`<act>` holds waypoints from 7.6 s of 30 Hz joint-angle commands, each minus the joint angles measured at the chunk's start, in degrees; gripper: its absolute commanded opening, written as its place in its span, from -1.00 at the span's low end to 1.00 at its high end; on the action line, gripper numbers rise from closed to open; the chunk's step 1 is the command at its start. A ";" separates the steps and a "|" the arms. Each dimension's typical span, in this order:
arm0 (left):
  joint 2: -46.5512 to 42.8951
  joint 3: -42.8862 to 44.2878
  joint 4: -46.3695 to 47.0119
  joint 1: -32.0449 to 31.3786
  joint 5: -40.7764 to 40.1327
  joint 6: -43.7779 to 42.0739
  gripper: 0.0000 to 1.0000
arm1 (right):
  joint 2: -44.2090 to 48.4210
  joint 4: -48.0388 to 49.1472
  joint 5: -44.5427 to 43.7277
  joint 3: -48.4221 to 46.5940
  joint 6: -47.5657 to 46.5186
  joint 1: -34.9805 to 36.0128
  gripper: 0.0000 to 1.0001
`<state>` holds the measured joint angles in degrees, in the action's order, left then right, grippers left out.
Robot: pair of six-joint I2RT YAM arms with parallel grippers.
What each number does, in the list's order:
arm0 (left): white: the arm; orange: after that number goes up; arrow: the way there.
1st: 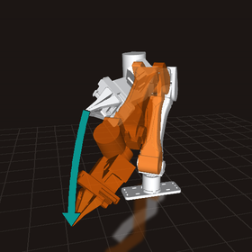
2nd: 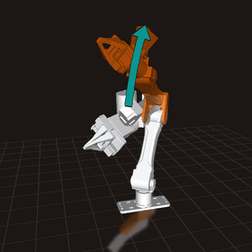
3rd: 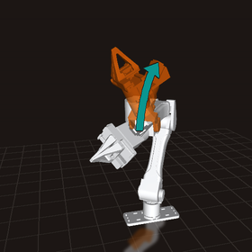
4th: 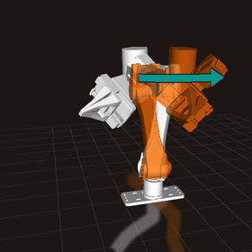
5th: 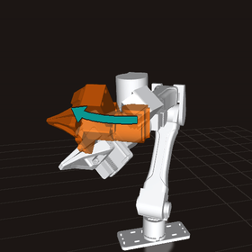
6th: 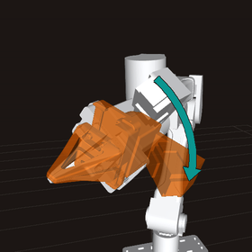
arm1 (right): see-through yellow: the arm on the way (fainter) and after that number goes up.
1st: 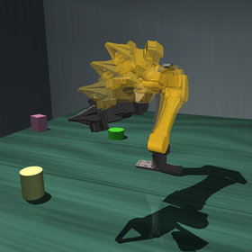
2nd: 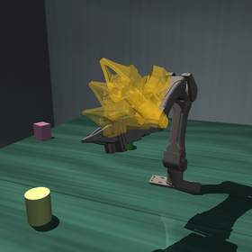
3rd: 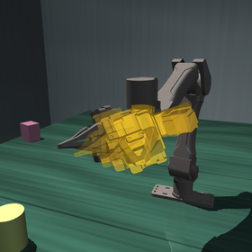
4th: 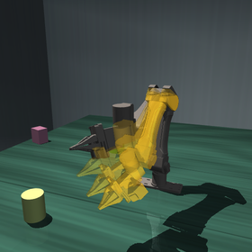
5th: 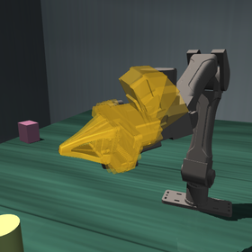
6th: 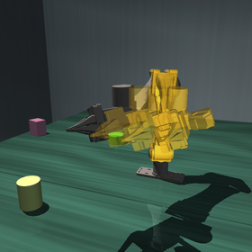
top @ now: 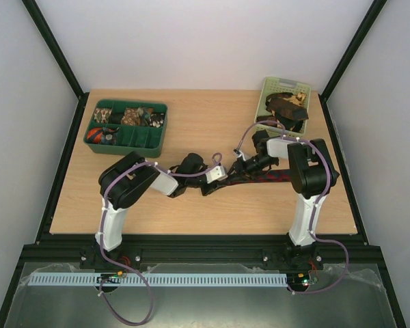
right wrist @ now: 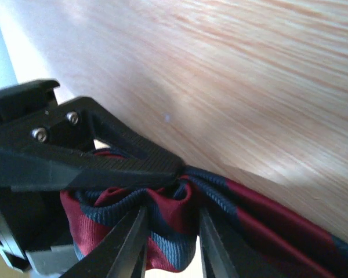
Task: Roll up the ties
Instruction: Roll the tie at the center of the board.
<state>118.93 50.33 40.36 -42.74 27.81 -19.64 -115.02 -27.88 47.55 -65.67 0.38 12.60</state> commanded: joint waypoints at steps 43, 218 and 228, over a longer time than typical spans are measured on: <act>-5.56 0.70 -24.19 4.49 -1.30 -5.83 0.60 | -4.26 -6.21 -5.39 -1.88 -1.83 0.25 -0.97; -0.13 -1.63 -2.91 1.51 5.20 7.46 0.55 | -5.83 -6.69 -14.07 -1.51 -5.27 0.13 -0.97; 0.72 0.13 1.06 -1.91 3.32 8.37 -0.10 | -6.08 -5.82 -14.37 0.21 -5.32 0.12 -0.97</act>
<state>118.65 49.93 41.47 -42.59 29.93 -12.19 -117.16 -33.01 43.83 -68.88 -4.93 12.10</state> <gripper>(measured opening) 0.478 0.016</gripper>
